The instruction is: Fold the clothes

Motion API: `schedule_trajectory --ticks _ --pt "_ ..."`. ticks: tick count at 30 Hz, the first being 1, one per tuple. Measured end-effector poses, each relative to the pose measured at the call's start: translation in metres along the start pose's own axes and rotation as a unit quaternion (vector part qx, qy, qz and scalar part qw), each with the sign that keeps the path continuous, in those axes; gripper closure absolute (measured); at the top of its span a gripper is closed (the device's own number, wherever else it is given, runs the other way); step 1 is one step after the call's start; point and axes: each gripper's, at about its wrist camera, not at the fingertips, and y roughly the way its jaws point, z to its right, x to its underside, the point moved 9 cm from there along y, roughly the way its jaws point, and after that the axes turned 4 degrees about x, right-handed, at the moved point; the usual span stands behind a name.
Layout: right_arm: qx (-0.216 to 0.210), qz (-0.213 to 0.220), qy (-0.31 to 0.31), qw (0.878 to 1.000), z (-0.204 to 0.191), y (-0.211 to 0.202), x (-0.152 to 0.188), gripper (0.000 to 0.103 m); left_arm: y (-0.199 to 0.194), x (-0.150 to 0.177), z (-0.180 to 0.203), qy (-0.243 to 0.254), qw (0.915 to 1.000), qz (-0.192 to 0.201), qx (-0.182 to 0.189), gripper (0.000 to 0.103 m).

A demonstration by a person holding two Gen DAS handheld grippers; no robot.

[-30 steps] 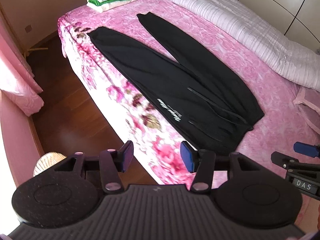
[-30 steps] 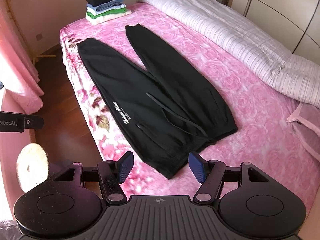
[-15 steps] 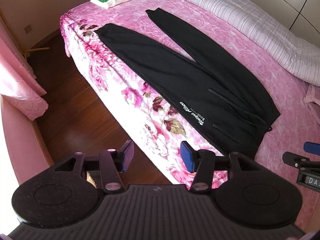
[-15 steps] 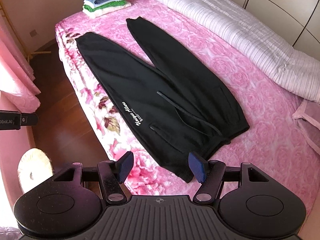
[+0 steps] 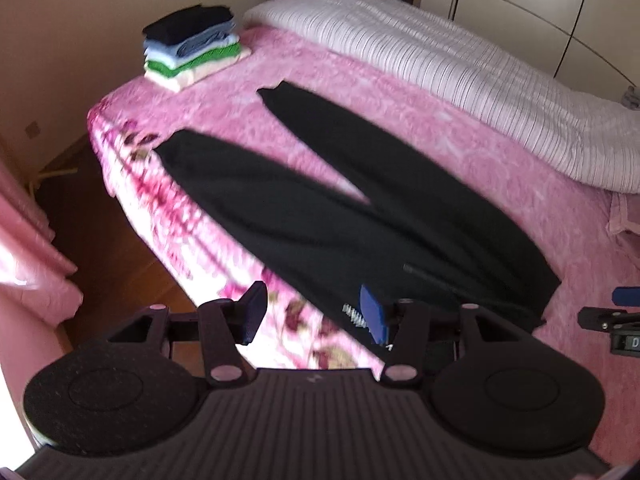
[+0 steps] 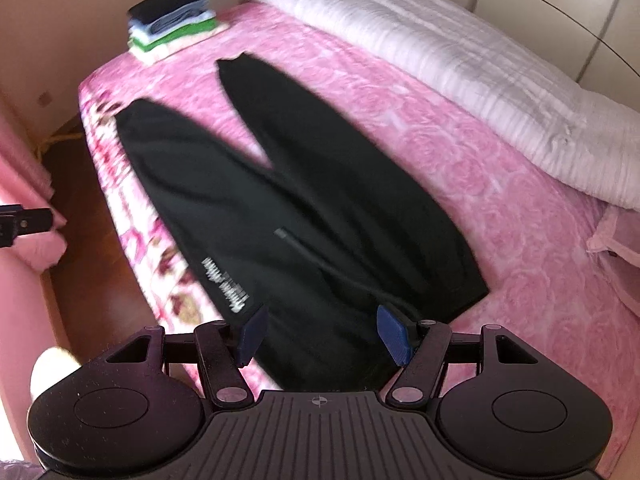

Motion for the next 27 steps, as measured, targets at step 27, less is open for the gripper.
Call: schedule_trajectory --ticks 27 --pt "0.137 0.073 0.335 0.929 0.01 0.055 -0.078 0.039 0.22 -0.205 0.001 0.364 0.8943 -0.038 0.257 0.042"
